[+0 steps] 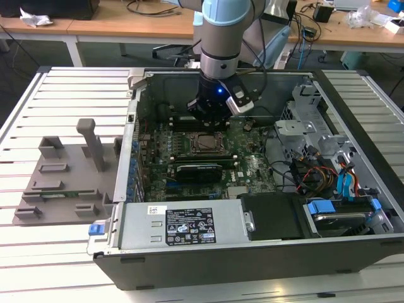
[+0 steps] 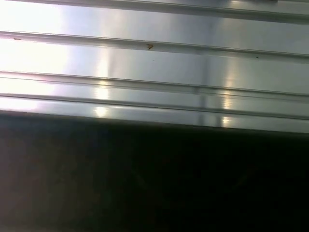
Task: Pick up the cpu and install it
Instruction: 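Install the first cpu locking lever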
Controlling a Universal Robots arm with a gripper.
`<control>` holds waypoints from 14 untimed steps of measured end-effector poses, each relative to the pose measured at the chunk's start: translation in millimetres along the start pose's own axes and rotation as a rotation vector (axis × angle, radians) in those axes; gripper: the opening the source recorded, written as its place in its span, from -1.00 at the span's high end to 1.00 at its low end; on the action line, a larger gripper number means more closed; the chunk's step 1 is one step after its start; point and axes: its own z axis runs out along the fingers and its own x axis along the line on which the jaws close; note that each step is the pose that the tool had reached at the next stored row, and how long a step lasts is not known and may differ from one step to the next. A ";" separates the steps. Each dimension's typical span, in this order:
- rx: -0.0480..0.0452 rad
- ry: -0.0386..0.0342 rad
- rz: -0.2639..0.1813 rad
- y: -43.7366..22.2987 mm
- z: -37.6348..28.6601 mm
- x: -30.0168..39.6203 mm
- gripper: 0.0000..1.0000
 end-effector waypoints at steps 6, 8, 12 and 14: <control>0.0002 0.0006 0.000 0.0 0.1 -1.0 0.79; -0.0001 0.0005 0.000 0.2 -3.8 -1.0 0.79; 0.0000 0.0006 0.000 0.1 -6.9 -1.0 0.79; 0.0001 0.0006 0.000 -0.7 -7.7 -1.0 0.79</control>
